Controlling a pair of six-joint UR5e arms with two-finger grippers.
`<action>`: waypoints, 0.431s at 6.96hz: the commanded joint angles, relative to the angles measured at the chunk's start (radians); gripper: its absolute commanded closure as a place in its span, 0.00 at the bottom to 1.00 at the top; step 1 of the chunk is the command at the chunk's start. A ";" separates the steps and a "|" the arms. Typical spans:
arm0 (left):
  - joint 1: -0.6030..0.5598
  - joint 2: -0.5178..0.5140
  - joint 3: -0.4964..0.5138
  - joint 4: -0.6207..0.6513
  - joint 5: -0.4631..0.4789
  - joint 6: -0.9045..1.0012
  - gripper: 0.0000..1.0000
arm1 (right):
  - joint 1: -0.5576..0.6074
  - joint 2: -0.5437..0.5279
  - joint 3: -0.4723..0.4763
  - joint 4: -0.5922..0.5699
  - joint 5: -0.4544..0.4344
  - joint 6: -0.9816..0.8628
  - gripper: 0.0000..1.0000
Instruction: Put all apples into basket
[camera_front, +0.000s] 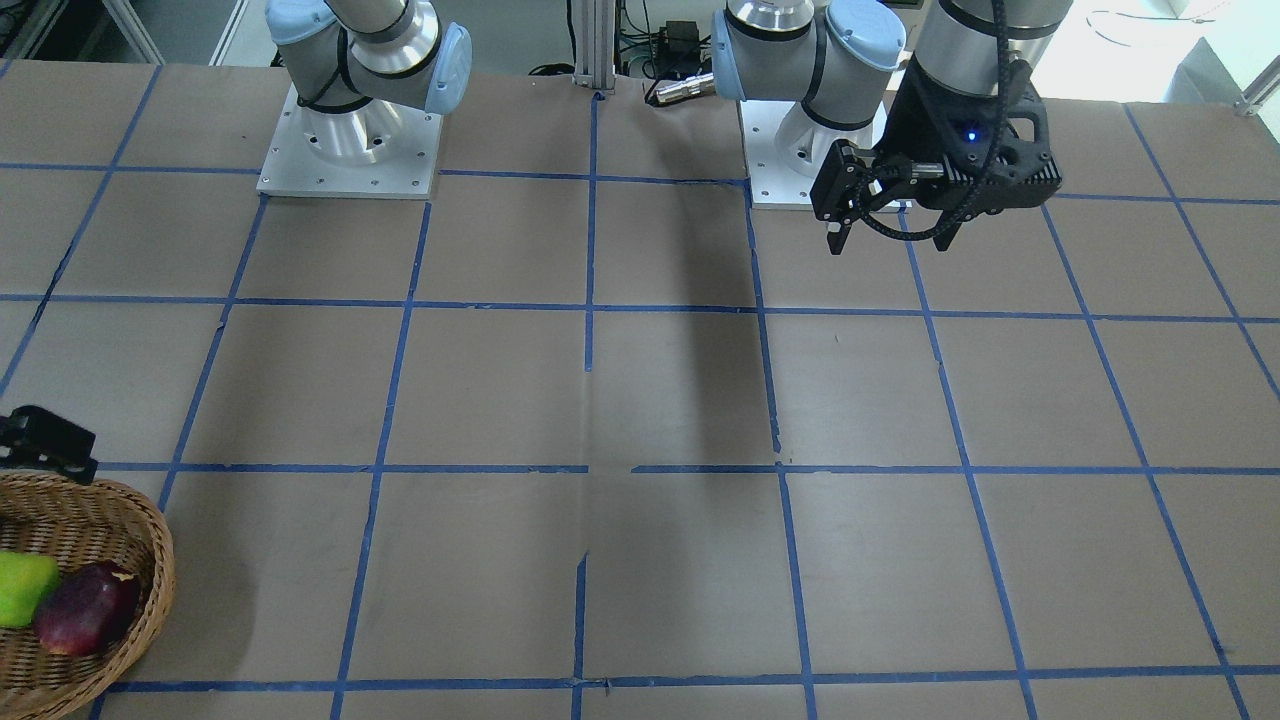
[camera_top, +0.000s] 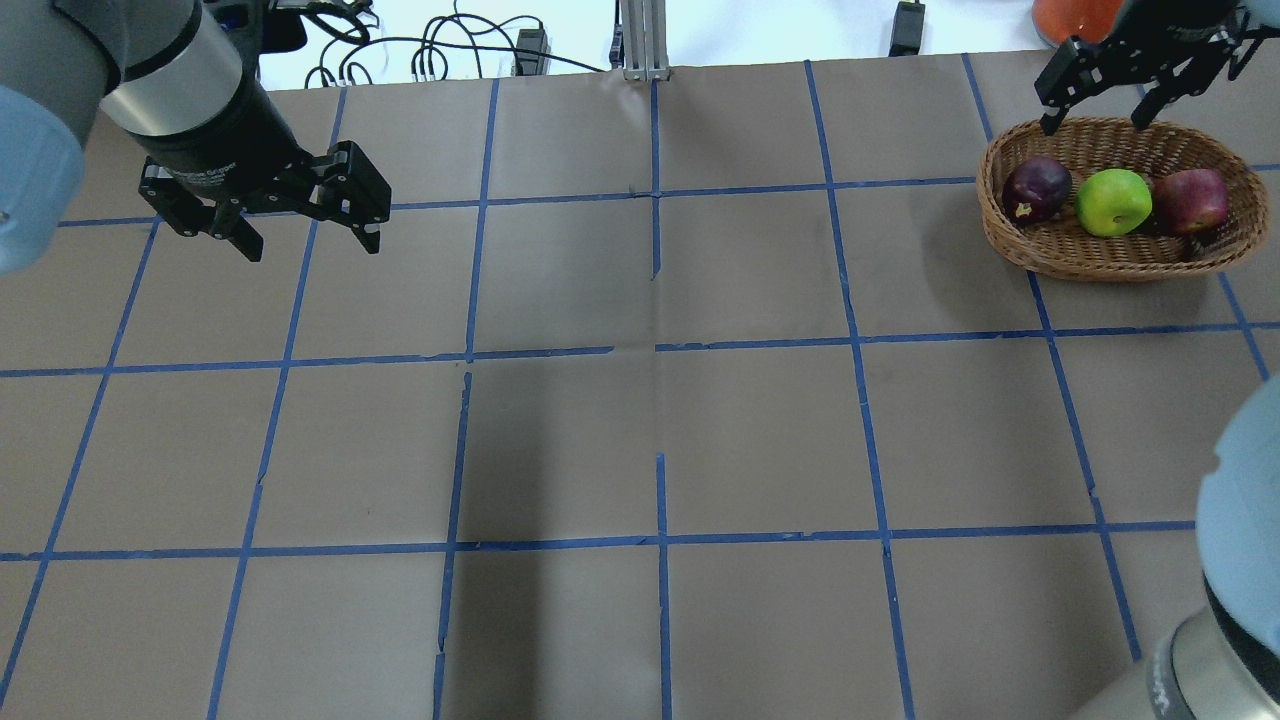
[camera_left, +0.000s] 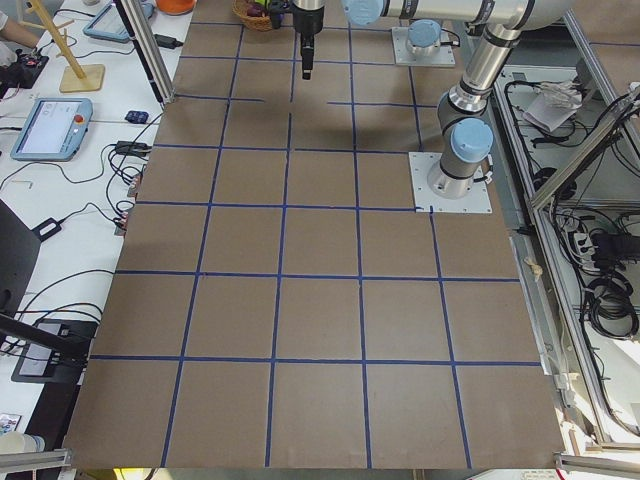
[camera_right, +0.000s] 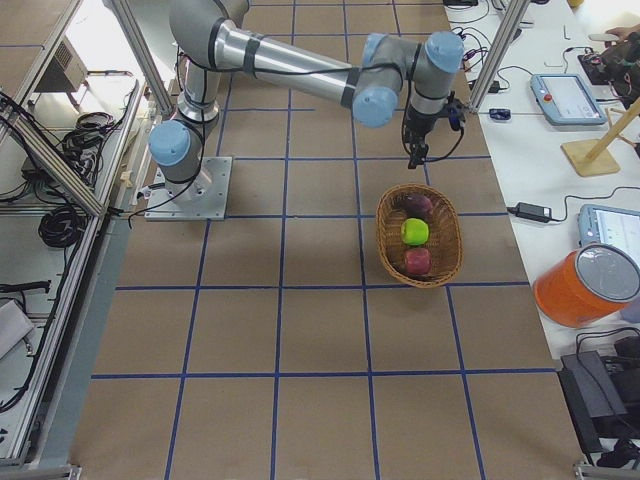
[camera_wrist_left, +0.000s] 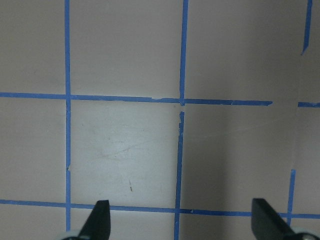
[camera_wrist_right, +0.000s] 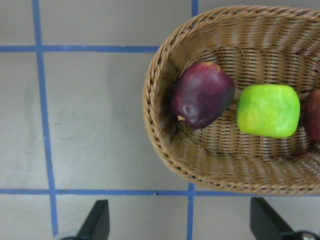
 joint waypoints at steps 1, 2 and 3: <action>0.000 0.000 0.000 0.000 0.000 0.000 0.00 | 0.119 -0.147 0.021 0.141 -0.004 0.166 0.00; 0.000 0.000 0.000 0.000 0.000 0.000 0.00 | 0.193 -0.193 0.081 0.142 0.002 0.279 0.00; 0.002 0.000 0.002 -0.001 -0.002 0.000 0.00 | 0.246 -0.245 0.157 0.123 -0.005 0.322 0.00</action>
